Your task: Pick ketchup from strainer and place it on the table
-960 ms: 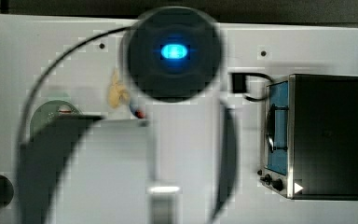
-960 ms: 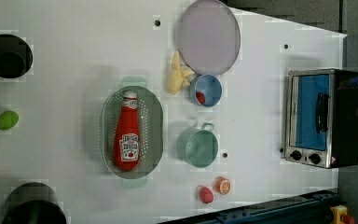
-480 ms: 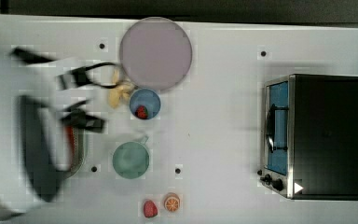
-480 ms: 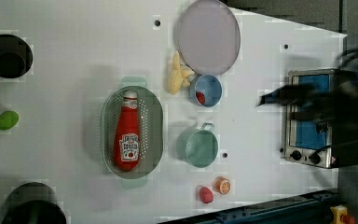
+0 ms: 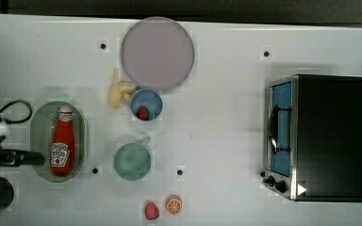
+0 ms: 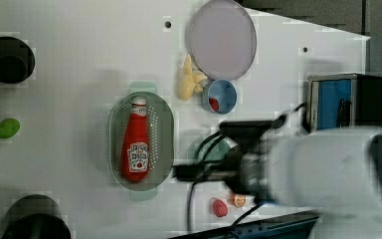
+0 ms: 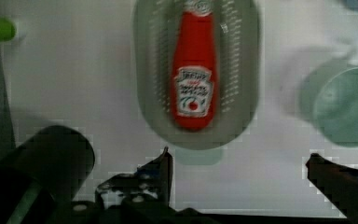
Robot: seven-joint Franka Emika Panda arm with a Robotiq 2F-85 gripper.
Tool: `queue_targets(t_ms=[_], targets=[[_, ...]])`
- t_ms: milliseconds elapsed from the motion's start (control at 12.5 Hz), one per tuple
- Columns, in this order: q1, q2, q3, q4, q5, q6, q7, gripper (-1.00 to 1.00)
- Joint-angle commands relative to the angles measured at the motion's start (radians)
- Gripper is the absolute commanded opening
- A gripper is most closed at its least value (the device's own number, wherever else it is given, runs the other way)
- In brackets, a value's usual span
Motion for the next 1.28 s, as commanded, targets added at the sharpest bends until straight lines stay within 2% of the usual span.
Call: queue_targets(t_ms=[80,400,640,1280], targets=[[-0.015,0.047,0.016,-0.091,-0.021,0.136,0.143,1.00],[0.002,0.115,0.016,-0.263,-0.122,0.421,0.166,1.00],[0.003,0.192,0.010,-0.343,-0.160,0.629,0.197,1.00],[0.017,0.392,-0.039,-0.357,-0.239,0.781,0.254,1.00]])
